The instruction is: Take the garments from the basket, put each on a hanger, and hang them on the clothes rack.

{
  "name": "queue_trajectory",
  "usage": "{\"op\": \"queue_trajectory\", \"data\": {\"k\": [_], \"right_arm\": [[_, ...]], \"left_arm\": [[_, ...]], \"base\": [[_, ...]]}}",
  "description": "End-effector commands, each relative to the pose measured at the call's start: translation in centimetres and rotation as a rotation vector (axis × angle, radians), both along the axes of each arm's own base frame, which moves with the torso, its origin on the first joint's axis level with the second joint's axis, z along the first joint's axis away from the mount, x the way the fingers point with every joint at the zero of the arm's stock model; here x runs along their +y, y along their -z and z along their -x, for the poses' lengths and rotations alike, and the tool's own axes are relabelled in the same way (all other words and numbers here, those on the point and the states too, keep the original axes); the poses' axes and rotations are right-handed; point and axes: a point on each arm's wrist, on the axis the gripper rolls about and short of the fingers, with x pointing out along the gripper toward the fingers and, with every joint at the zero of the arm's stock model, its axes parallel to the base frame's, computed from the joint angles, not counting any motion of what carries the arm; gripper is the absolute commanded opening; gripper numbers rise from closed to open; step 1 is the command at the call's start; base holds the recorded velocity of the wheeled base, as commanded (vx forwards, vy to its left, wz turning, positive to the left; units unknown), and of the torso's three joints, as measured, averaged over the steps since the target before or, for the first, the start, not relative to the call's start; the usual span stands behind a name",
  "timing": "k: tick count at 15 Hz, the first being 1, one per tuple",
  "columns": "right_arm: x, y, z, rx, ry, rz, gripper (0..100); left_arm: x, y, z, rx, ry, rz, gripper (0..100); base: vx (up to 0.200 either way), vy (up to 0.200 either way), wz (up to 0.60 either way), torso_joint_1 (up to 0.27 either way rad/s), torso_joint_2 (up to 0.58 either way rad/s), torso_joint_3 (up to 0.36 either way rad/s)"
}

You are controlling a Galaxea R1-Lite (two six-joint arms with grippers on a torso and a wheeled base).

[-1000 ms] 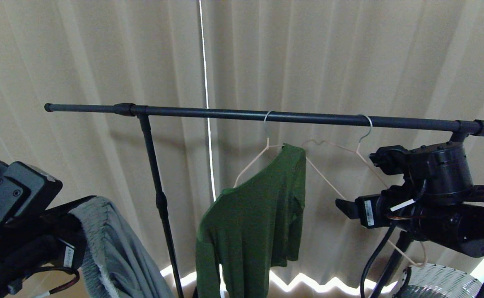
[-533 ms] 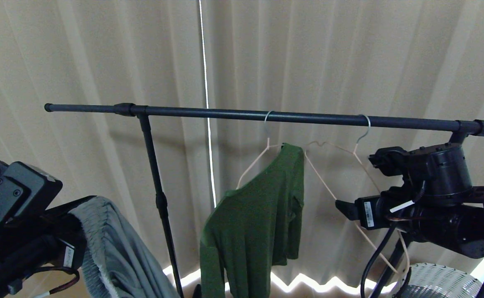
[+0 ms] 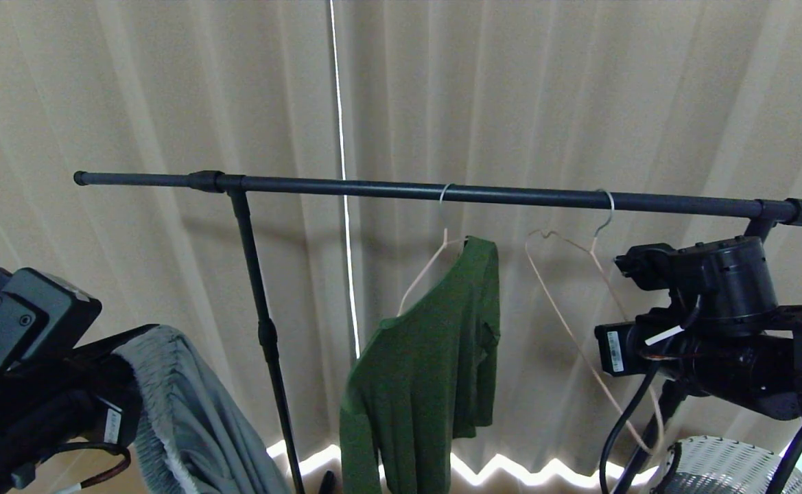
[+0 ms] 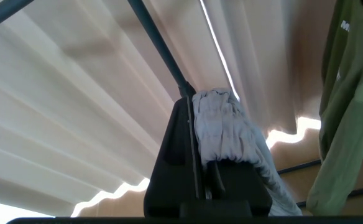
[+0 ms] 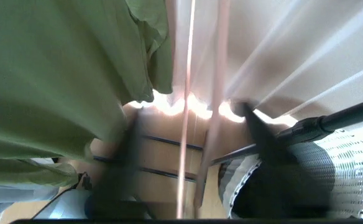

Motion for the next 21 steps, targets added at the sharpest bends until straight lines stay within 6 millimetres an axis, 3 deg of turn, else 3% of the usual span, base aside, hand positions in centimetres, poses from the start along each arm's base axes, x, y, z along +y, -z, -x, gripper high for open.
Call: {"op": "queue_trajectory", "data": {"k": [1,8,12,16,21], "right_arm": [[-0.3,-0.2,0.0,-0.005,0.008,0.001,0],[-0.5,-0.8,0.4,-0.032,-0.008,0.011,0],[-0.9,-2.6,1.4,-0.098,-0.008,-0.017,0],[-1.8,-4.2,3.5,-0.159,-0.007,-0.044,0],[-3.0,-4.9,6.1,-0.188,-0.026,-0.027,0]], "left_arm": [[0.0,0.0,0.0,-0.001,0.000,0.001,0],[0.0,0.1,0.0,0.002,0.000,-0.001,0],[0.0,0.1,0.0,0.003,0.000,-0.003,0],[0.1,0.6,0.3,0.014,0.002,-0.009,0],[0.0,0.0,-0.1,-0.001,0.000,-0.007,0]], "base": [[0.000,0.000,0.00,0.000,0.00,0.000],[0.000,0.000,0.00,0.000,0.00,0.000],[0.000,0.000,0.00,0.000,0.00,0.000],[0.000,0.000,0.00,0.000,0.00,0.000],[0.000,0.000,0.00,0.000,0.00,0.000]]}}
